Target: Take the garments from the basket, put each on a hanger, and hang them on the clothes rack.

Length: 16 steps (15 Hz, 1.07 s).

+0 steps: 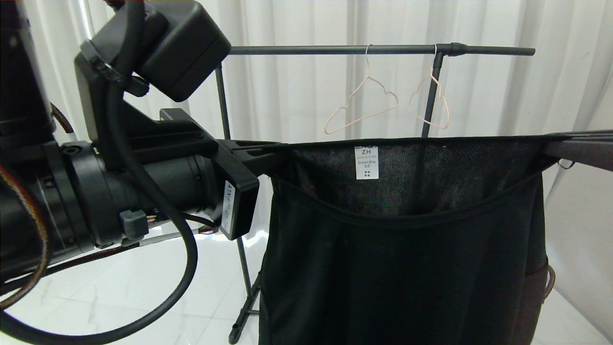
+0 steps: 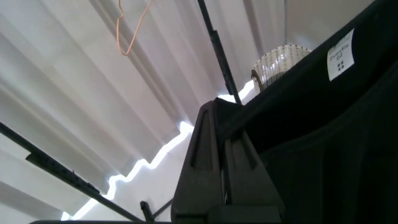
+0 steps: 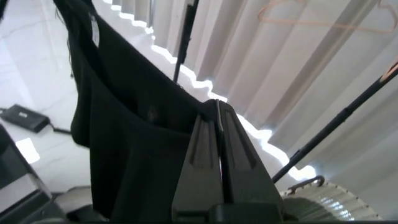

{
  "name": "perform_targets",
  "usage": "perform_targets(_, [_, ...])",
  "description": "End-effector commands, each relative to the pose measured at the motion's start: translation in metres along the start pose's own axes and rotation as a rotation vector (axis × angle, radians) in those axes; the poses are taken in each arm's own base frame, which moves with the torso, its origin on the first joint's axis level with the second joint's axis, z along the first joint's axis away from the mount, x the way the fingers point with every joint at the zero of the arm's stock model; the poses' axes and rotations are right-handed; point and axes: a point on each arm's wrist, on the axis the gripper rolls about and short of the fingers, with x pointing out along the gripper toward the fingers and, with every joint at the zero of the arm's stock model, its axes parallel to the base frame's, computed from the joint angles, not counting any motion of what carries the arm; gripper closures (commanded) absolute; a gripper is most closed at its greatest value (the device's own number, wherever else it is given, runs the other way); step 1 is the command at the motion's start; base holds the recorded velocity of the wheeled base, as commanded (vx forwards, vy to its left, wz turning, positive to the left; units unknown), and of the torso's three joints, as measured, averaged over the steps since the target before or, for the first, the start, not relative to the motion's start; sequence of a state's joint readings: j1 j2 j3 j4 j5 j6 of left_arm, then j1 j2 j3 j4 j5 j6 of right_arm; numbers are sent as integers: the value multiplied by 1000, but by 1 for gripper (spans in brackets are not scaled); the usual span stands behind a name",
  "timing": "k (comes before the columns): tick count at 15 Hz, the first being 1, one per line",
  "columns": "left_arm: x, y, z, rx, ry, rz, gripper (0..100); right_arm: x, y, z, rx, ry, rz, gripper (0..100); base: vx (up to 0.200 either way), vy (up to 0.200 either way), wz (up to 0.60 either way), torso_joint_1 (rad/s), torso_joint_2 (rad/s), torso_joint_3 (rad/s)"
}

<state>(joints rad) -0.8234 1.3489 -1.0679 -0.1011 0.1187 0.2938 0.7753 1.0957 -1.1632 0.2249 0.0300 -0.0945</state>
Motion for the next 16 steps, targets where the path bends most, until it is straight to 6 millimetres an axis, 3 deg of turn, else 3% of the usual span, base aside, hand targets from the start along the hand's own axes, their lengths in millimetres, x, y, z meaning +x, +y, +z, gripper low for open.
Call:
perform_targets(1, [1,0,-1,-1,4,-1,100,1,0,-1,-1,-1,1,100,0,0,0,0,0,0])
perform_targets(4, [1,0,0,-2,3,0,100,1,0,-2,-1,5,0,100,0,0,0,0,0,0])
perform_targets(5, [1,0,-1,-7,3,0,100,1,0,-3,0,10,1,0,0,0,0,0,0,0])
perform_targets(12, [2,15,-6,-21,23,64,100,-6,2,-22,-1,47,11,0,0,0,0,0,0,0])
perform_targets(16, [7,42,-17,-46,76,179,100,-15,3,-27,0,46,6,0,0,0,0,0,0,0])
